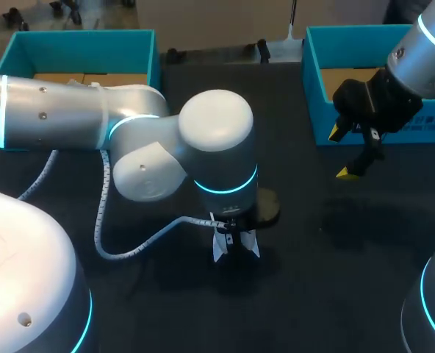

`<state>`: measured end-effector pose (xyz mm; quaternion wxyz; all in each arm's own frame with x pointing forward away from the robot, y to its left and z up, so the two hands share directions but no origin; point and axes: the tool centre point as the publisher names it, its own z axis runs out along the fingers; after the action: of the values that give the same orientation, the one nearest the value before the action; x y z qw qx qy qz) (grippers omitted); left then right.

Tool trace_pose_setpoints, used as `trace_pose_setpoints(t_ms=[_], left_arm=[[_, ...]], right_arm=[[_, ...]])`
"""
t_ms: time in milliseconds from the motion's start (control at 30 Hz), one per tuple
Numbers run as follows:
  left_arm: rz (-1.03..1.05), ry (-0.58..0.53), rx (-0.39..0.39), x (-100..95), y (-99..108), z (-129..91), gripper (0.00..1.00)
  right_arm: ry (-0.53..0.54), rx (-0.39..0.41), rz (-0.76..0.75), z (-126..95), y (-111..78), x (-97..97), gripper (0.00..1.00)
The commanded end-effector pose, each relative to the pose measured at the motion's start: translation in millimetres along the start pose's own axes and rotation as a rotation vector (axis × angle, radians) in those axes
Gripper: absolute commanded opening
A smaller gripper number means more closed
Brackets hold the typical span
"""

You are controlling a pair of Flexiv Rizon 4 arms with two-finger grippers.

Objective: Take the shoe out of the shoebox, open the shoe tongue, remove and reinsert the insole, then place the shoe into the shoebox

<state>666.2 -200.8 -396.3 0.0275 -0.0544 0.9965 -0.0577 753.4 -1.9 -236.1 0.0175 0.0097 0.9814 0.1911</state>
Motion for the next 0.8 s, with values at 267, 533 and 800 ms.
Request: trace_pose_setpoints(t_ms=[267, 533, 800], left_arm=[[0.041, 0.050, 0.006, -4.6, -0.8, 7.0, 0.44], [0.087, 0.110, -0.006, 4.5, 2.2, 5.8, 0.00], [0.060, 0.158, -0.007, 8.8, 3.0, -15.7, 0.00]], right_arm=[[-0.001, 0.003, 0.001, 0.7, 0.1, 0.3, 1.00], [-0.001, 0.003, 0.001, 0.7, 0.1, 0.3, 1.00], [-0.001, 0.003, 0.001, 0.7, 0.1, 0.3, 1.00]])
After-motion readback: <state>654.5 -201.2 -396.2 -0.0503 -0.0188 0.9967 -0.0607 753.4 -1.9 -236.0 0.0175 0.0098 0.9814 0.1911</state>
